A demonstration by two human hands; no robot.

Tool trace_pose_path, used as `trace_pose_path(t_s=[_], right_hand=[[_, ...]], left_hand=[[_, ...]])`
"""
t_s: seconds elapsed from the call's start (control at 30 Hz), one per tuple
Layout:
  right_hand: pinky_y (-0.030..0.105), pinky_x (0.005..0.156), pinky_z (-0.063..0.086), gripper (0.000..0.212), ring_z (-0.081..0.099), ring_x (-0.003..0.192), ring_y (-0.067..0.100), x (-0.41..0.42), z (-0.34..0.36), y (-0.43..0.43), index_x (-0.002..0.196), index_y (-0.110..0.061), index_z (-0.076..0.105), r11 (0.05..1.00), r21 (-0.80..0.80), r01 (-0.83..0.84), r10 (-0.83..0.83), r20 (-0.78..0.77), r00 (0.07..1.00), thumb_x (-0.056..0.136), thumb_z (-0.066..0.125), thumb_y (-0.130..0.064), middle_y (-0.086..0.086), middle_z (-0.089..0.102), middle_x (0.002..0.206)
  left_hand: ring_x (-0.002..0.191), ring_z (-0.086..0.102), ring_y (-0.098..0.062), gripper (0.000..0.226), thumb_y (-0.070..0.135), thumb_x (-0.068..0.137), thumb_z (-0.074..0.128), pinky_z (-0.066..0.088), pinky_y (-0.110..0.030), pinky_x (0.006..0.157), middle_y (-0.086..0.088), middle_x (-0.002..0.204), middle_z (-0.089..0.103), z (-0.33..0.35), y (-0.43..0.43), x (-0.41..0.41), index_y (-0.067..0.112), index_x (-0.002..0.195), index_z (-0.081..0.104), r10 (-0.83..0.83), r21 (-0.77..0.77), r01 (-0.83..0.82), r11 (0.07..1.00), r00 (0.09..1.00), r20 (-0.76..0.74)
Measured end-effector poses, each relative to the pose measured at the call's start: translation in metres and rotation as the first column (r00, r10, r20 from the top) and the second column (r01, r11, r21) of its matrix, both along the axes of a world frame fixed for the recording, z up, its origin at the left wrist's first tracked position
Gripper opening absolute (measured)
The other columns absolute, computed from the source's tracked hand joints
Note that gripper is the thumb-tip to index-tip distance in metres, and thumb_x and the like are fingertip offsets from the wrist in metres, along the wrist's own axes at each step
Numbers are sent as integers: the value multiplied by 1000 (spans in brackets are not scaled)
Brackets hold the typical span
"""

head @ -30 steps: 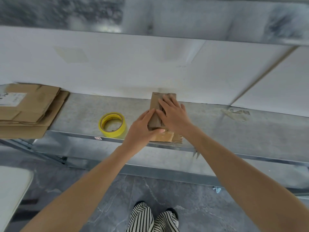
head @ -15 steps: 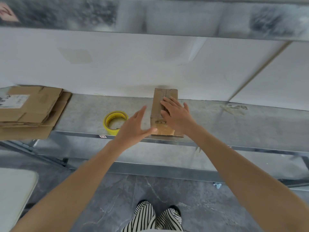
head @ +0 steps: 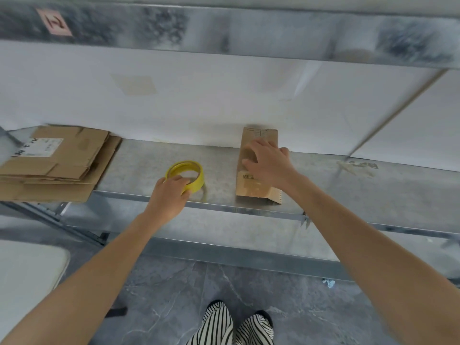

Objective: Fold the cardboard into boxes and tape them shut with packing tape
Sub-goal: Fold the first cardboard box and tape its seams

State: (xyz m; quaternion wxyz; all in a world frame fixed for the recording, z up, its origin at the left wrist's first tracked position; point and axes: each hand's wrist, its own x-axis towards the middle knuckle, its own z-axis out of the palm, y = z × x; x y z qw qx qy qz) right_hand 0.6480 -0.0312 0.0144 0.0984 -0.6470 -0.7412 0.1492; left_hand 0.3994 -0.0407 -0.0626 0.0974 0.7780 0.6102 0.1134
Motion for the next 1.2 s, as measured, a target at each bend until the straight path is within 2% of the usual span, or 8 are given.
trace_pose_path(t_s=[0.13,0.27,0.4,0.57,0.67,0.77,1.0,1.2], right_hand=[[42,111,18,41,28,136,18,-13,4,-4,138,-20,41,996,86,-40,49,-104,993,97,39,-25,-5,38,145],[33,111,26,49,35,134,19,-31,16,-8,140,-15,40,991,100,-92,122,-357,926,92,44,-9,0,37,147],[15,100,24,49,36,134,12,-44,24,-12,142,-16,39,994,51,-96,108,-541,834,94,48,-11,-2,40,146],[10,85,31,38,49,119,14,-54,23,-16,131,-12,51,977,208,-51,153,-515,843,94,53,-16,1,55,131],[16,83,35,28,55,107,20,-59,20,-19,118,-6,58,963,270,29,122,-524,843,91,57,-11,7,62,119],[6,81,32,28,56,109,17,-60,20,-23,118,-7,61,950,302,82,99,-539,837,91,56,-8,5,63,121],[-5,82,30,28,57,105,10,-55,12,-28,115,-11,65,956,280,89,90,-567,819,90,56,-5,0,65,118],[12,77,46,22,60,89,8,-53,12,-22,106,-13,67,969,192,157,10,-663,748,89,54,-5,-2,67,98]], left_hand=[[89,60,-35,18,15,87,57,41,-37,84,-11,99,67,32,0,10,6,98,68,-47,76,35,996,987,155],[84,61,-33,18,15,84,61,48,-38,78,-10,95,68,62,-3,22,5,96,69,-89,144,47,988,948,304],[76,55,-19,9,10,87,64,40,-23,67,0,87,63,78,-7,34,7,94,67,-63,128,9,992,905,421],[63,50,-6,9,18,88,62,38,-26,61,15,71,54,85,-5,41,25,83,61,-8,69,-30,997,875,484],[61,49,-6,17,21,88,61,35,-27,58,13,63,51,88,-4,45,32,76,56,39,34,-64,997,872,487],[58,47,-7,26,24,89,60,33,-27,56,11,60,50,88,-5,50,37,68,51,75,-9,-81,997,872,485],[51,40,-6,24,18,89,60,30,-20,53,7,57,45,90,-4,48,25,67,55,80,-93,-35,995,833,547],[56,43,-7,12,18,89,60,32,-17,54,2,65,51,90,-11,49,11,79,61,55,-74,-21,997,871,487]])
